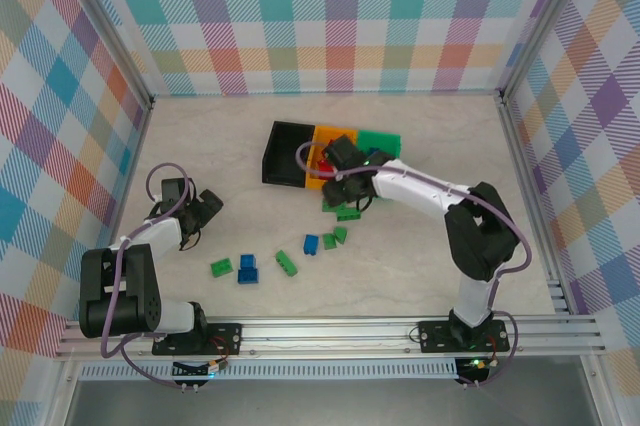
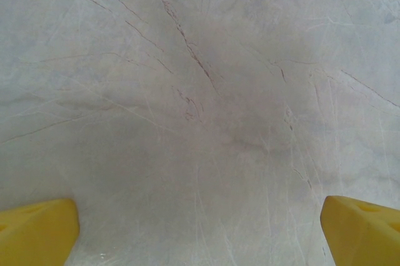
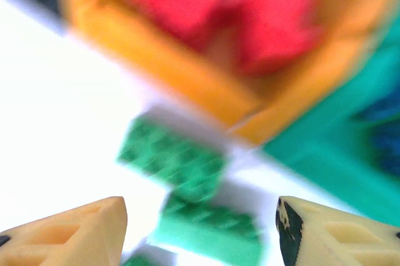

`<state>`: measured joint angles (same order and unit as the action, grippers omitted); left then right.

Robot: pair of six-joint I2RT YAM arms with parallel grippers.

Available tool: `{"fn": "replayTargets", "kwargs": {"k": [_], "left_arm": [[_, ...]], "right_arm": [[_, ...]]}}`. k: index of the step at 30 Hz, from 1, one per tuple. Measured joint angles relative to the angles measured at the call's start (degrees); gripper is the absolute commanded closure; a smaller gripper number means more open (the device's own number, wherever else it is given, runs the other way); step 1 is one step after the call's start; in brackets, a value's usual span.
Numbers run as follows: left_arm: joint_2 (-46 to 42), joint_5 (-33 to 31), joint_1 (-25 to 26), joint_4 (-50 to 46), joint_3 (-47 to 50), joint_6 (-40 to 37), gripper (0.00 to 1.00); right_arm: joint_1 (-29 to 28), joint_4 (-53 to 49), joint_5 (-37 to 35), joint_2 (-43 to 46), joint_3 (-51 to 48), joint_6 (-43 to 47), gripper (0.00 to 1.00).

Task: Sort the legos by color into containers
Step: Pick up the lego from the center of the table.

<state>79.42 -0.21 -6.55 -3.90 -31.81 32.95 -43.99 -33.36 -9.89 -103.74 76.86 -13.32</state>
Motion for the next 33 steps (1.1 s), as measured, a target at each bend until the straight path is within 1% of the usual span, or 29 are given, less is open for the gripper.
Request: {"fn": "replayTargets", "kwargs": {"k": [4, 6, 8, 14, 20, 31, 33], "left_arm": [[0.37, 0.04, -0.09, -0.04, -0.24, 0.02, 0.0], [0.37, 0.15, -0.11, -0.04, -0.26, 0.02, 0.0], [0.37, 0.2, -0.13, -0.04, -0.26, 0.02, 0.0], [0.35, 0.26, -0.13, -0.02, -0.26, 0.02, 0.0], [-0.04, 0.37, -0.13, -0.02, -0.26, 0.0, 0.0], [-0.42, 0.44, -0.13, 0.04, -0.28, 0.0, 0.0], [-0.42, 0.44, -0.13, 0.07, -0.28, 0.0, 0.0]], "right_arm": [[-8.0, -1.05, 6.05, 0.28, -1.95, 0.55, 0.33], [-10.84, -1.51, 7.67, 0.15, -2.05, 0.63, 0.33], [-12.44, -1.53, 8.48, -0.52, -1.88, 0.81, 0.31], [-12.98, -2.54, 8.92, -5.42, 0.48, 2.21, 0.28], [-13.64, -2.71, 8.39, -8.61, 3.76, 3.19, 0.3], [-14.49, -4.44, 4.52, -9.51, 4.79, 3.96, 0.3], [-14.6, -4.61, 4.24, -9.33, 4.57, 4.44, 0.31]]}}
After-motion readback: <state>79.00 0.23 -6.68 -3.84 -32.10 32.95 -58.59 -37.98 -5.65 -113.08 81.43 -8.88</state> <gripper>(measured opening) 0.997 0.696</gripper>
